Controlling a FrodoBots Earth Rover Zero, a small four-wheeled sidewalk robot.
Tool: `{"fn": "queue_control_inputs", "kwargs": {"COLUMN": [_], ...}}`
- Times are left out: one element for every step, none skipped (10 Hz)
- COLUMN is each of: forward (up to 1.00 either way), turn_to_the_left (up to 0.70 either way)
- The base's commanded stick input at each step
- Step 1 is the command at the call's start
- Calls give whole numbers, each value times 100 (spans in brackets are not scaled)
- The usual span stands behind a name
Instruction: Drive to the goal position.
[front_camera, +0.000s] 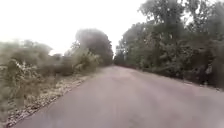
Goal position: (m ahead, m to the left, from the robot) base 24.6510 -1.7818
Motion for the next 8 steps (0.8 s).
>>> {"fn": "queue_control_inputs", "kwargs": {"forward": [85, 85, 85, 85, 85, 85, 85, 85], "turn_to_the_left": [0, 0, 0, 0, 0, 0, 0, 0]}}
